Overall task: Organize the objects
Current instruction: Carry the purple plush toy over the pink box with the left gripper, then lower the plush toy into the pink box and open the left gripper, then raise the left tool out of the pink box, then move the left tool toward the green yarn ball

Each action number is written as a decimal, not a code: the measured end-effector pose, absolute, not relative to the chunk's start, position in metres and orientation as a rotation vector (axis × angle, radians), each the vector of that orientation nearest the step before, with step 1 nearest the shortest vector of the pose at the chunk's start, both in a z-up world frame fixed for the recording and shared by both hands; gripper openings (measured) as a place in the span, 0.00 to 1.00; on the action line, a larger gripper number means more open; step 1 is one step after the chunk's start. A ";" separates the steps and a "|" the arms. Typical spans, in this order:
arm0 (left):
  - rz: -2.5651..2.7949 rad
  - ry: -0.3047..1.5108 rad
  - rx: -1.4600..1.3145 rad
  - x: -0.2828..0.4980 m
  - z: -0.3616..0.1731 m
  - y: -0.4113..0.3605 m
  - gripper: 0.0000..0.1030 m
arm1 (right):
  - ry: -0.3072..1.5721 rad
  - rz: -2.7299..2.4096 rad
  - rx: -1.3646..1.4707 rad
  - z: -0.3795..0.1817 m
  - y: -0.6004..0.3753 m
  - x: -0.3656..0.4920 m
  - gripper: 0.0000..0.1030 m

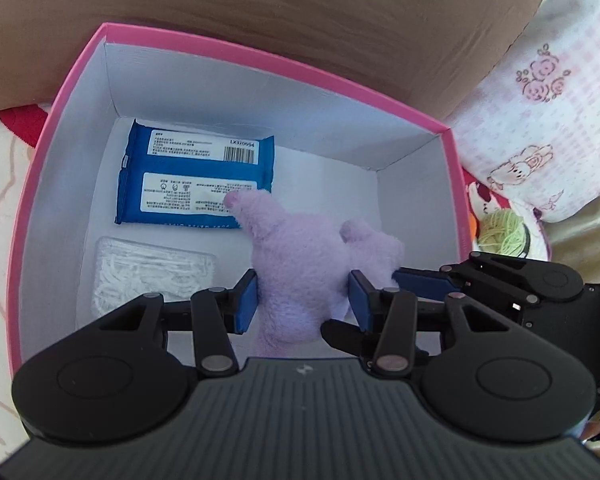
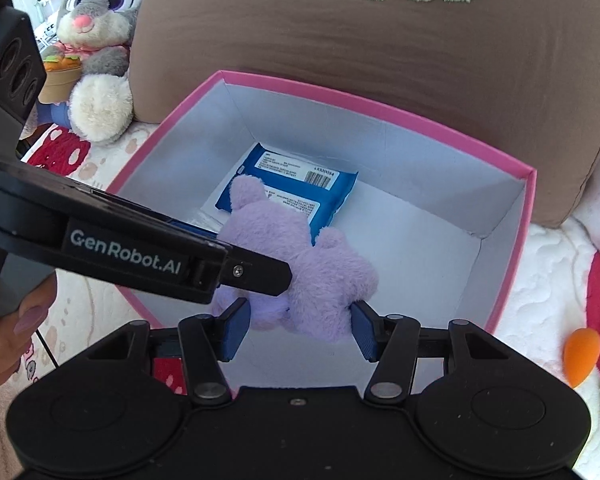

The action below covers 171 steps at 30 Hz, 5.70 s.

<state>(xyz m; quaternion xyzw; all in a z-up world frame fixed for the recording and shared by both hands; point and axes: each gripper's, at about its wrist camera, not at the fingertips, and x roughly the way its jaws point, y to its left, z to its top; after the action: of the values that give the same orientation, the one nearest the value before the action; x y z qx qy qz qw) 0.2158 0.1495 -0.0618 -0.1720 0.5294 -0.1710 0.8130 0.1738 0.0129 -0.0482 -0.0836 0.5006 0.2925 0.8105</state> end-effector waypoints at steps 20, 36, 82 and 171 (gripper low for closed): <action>-0.329 1.229 -0.370 0.236 -0.098 0.149 0.45 | 1.241 0.575 -0.061 -0.086 0.015 0.184 0.52; -0.240 1.177 -0.224 0.230 -0.079 0.137 0.54 | 1.227 0.581 -0.054 -0.087 0.015 0.186 0.51; -0.274 0.954 -0.002 0.053 0.087 0.084 0.82 | 0.926 0.730 -0.212 0.069 -0.084 0.029 0.48; -0.629 0.846 -0.109 0.225 -0.068 -0.200 0.87 | 0.637 0.193 -0.092 -0.096 -0.343 0.151 0.95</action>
<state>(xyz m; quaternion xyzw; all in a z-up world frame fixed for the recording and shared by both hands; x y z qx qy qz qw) 0.2250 -0.2005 -0.0675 -0.0522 0.4035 -0.3001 0.8628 0.1511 -0.3432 -0.0959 -0.0451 0.3124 0.0948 0.9441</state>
